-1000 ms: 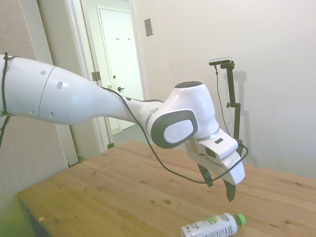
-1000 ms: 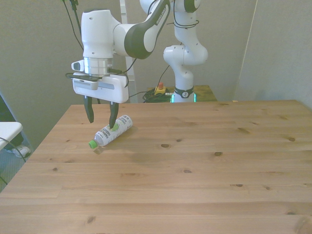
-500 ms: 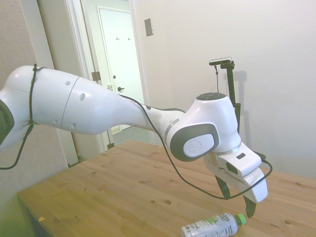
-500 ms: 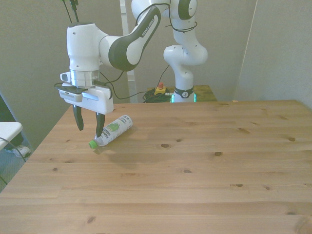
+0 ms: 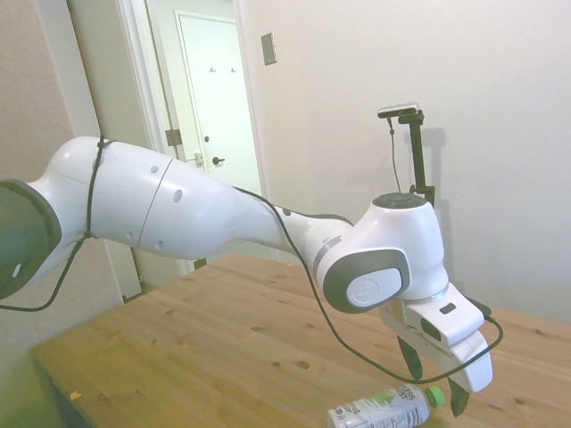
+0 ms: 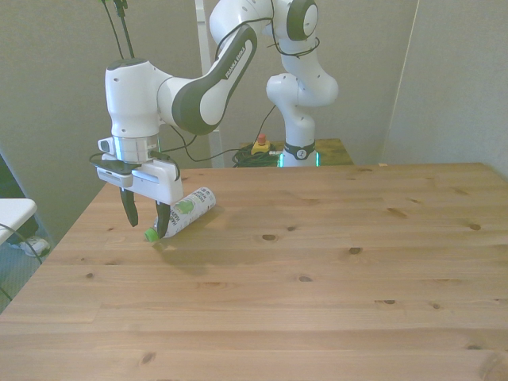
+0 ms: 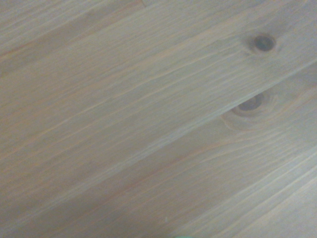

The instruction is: Stand the water bottle

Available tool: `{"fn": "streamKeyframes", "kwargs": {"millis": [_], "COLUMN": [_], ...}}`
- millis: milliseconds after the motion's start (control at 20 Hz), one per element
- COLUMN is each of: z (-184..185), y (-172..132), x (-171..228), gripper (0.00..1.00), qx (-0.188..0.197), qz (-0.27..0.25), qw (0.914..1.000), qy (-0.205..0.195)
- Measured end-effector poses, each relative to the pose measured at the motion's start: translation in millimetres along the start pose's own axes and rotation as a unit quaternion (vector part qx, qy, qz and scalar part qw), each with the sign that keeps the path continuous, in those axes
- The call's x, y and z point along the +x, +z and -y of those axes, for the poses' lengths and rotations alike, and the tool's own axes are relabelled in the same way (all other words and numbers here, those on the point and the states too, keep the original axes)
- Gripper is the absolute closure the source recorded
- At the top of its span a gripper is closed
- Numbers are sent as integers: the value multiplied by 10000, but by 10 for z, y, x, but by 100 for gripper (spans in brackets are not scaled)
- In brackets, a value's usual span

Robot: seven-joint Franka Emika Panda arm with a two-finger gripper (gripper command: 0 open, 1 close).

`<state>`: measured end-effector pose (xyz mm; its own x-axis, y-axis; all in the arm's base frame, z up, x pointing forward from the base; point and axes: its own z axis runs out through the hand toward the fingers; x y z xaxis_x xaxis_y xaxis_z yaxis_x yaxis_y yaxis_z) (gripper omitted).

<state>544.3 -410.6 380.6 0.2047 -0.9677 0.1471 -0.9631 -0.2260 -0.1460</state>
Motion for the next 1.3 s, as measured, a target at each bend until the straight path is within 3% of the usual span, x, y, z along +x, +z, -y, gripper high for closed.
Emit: {"fn": "streamKeyframes", "kwargs": {"millis": [50,100,1300], "z": [6,10,13], "y": [35,66,251], "x": [-1,-4,-42], "gripper": [0,100,100], "qx": [5,6,167], "qz": [-11,-10,196], "qw": [10000,10000,9996], "qy": [0,5,143]}}
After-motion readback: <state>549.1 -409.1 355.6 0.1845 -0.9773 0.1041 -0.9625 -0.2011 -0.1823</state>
